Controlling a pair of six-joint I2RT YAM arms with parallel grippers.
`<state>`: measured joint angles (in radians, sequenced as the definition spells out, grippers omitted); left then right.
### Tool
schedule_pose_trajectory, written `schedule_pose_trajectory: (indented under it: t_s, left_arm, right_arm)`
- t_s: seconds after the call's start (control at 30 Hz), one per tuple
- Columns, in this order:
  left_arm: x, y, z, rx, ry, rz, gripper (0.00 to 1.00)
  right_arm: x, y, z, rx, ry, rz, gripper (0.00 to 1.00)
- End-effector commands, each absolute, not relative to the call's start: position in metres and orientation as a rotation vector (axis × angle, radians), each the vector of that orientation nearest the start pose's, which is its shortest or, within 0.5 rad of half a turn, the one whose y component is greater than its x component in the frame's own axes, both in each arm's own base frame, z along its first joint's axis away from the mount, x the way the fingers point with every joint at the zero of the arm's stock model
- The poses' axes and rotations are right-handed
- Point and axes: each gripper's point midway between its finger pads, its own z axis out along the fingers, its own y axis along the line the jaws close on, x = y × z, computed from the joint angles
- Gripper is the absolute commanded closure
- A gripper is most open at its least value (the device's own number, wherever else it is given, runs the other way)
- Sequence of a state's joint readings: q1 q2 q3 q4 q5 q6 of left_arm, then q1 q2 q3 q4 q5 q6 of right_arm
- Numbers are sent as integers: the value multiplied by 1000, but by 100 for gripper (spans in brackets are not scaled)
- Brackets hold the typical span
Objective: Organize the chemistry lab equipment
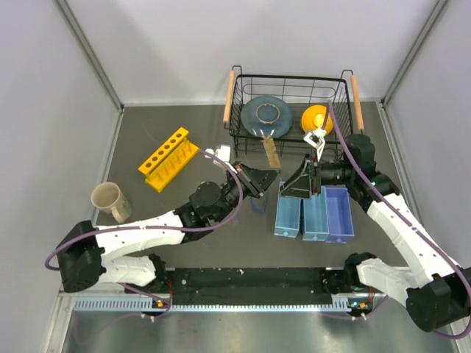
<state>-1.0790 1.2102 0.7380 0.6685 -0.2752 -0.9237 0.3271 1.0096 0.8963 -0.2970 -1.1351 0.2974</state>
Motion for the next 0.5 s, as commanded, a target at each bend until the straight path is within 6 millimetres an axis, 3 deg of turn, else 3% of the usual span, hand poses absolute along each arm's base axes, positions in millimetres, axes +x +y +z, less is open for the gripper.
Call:
schedule_pose_trajectory:
  t_s: [0.0, 0.1, 0.27, 0.33, 0.37, 0.4, 0.43, 0.47]
  left_arm:
    - [214, -366, 363, -191, 1433, -1533, 100]
    - [212, -366, 362, -177, 1435, -1530, 100]
    - [208, -365, 355, -144, 1460, -1515, 96]
    - [208, -357, 351, -144, 1457, -1492, 81]
    - [207, -354, 347, -134, 1465, -1475, 62]
    - [205, -345, 352, -128, 1449, -1451, 53]
    - [205, -339, 347, -120, 1462, -1421, 46]
    - [205, -336, 333, -96, 1516, -1367, 36]
  right_arm:
    - [169, 237, 288, -851, 1794, 1534, 66]
    - [170, 237, 285, -855, 1804, 1534, 98]
    - [172, 235, 291, -893, 1784, 1510, 100]
    - [178, 228, 290, -889, 1793, 1450, 100]
    - [180, 224, 288, -890, 1797, 1415, 100]
    - [184, 220, 286, -881, 1805, 1376, 100]
    - [194, 213, 284, -902, 1784, 1272, 100]
    - [189, 206, 274, -906, 1836, 1239, 100]
